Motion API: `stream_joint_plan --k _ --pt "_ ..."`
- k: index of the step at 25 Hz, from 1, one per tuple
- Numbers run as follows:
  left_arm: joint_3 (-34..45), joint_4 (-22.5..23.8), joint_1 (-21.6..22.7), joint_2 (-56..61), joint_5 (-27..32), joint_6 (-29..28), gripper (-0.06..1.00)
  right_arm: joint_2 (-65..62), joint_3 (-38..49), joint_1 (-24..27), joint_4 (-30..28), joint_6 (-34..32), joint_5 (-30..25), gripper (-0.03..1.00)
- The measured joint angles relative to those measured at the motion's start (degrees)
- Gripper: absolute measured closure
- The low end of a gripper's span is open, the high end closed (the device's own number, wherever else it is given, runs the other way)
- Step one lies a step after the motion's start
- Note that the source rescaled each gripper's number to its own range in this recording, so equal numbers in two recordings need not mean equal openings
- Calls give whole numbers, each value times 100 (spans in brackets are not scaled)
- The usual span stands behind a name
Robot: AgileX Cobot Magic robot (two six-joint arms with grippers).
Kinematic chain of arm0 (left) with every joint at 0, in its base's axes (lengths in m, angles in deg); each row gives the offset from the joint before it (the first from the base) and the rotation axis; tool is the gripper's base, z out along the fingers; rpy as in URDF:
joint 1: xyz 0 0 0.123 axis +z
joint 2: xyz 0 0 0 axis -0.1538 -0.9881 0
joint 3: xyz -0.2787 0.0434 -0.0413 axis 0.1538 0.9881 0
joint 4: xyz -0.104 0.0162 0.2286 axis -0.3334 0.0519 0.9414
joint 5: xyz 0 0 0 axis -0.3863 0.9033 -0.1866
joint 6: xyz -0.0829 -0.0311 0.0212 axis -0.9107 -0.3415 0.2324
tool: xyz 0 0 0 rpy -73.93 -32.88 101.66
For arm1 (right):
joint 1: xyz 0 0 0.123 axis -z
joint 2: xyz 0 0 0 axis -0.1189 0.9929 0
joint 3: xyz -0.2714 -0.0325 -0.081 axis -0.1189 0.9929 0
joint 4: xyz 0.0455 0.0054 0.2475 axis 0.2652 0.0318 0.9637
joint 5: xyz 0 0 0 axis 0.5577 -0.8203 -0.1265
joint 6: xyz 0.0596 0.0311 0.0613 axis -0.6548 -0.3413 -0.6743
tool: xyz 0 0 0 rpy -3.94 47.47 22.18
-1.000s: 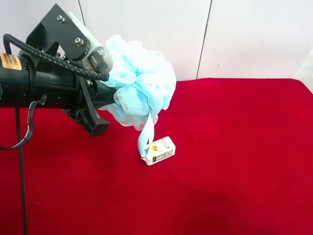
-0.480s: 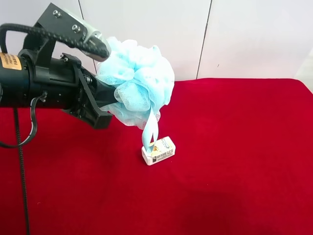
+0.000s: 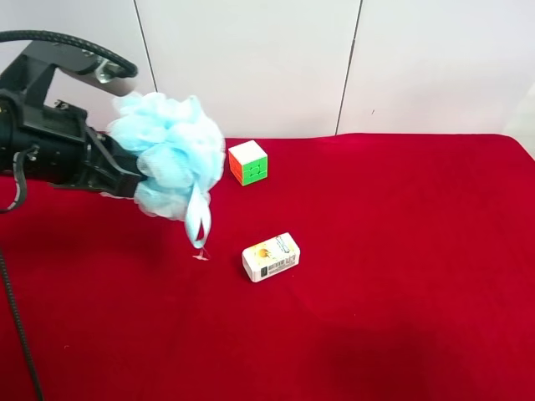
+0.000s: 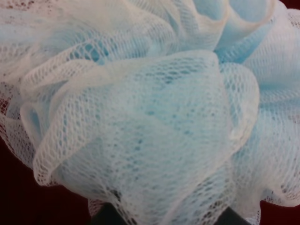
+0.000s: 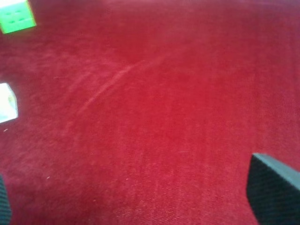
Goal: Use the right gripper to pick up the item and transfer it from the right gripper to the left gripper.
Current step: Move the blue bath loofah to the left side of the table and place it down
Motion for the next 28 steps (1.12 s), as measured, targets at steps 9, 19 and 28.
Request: stream_joint_plan --k 9,19,28 --pt "-1178 20 739 -269 662 0 94 0 0 516 0 0 0 -3" --pt "-2213 325 739 -2121 1329 17 94 0 0 516 0 0 0 -3" --pt "-2213 231 739 -3144 574 17 94 0 0 516 18 0 0 -3"
